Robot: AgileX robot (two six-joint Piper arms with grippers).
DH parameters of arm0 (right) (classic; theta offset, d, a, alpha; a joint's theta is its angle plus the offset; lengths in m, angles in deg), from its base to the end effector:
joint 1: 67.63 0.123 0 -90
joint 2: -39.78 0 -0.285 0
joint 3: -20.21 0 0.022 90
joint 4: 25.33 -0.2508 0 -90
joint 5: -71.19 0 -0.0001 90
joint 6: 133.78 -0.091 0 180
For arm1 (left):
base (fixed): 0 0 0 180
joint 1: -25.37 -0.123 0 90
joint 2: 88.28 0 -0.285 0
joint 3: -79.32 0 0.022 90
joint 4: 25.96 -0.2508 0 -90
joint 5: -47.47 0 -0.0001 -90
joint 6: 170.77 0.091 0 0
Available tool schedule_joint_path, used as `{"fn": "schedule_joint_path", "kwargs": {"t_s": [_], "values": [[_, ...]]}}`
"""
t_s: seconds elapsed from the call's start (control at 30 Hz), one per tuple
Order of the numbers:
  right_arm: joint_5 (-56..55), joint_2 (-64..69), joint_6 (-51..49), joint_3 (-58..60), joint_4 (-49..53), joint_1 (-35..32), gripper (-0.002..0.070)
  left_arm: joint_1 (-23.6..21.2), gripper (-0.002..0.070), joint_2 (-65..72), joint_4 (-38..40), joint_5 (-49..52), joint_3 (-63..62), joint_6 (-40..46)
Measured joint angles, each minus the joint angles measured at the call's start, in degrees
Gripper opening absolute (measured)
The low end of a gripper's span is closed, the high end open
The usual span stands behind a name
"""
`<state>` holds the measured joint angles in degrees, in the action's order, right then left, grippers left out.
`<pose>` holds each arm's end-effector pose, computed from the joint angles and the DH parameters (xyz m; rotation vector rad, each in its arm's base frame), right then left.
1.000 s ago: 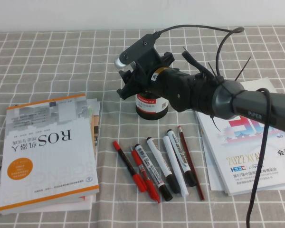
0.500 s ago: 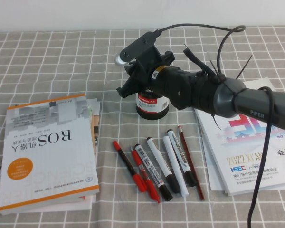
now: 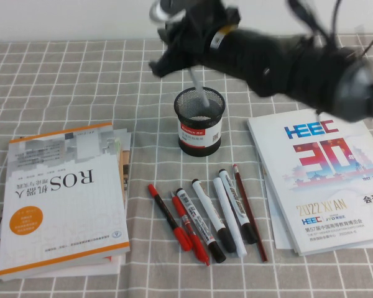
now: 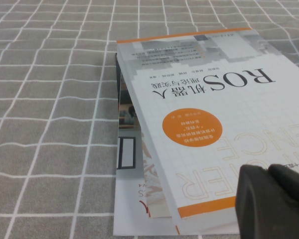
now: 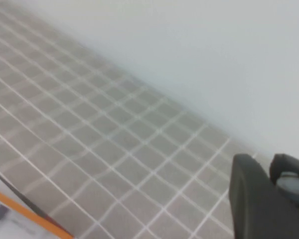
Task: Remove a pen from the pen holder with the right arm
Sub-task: 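Take a marker out of the pen holder and lay it on the table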
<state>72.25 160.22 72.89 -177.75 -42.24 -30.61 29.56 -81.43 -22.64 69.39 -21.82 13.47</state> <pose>0.3849 0.2909 0.3147 -0.7259 1.6685 0.3428 0.0519 -0.0058 0.1701 0.1025 1.8754 -0.0566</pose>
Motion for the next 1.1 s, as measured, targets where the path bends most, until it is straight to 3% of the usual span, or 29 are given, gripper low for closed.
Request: {"fn": "schedule_joint_path", "kwargs": {"t_s": [0.2,0.63,1.1], "values": [[8.4,-9.5,-1.7,0.0,0.0,0.0,0.0022,0.0,-0.0003,0.0,0.0,0.0,0.0,0.0],[37.3,-16.6,-22.3,1.7,3.1,0.0,0.0022,0.0,-0.0003,0.0,0.0,0.0,0.0,0.0],[29.2,-16.6,-26.7,23.5,-1.6,-0.7,0.0022,0.0,-0.0003,0.0,0.0,0.0,0.0,0.0]]}}
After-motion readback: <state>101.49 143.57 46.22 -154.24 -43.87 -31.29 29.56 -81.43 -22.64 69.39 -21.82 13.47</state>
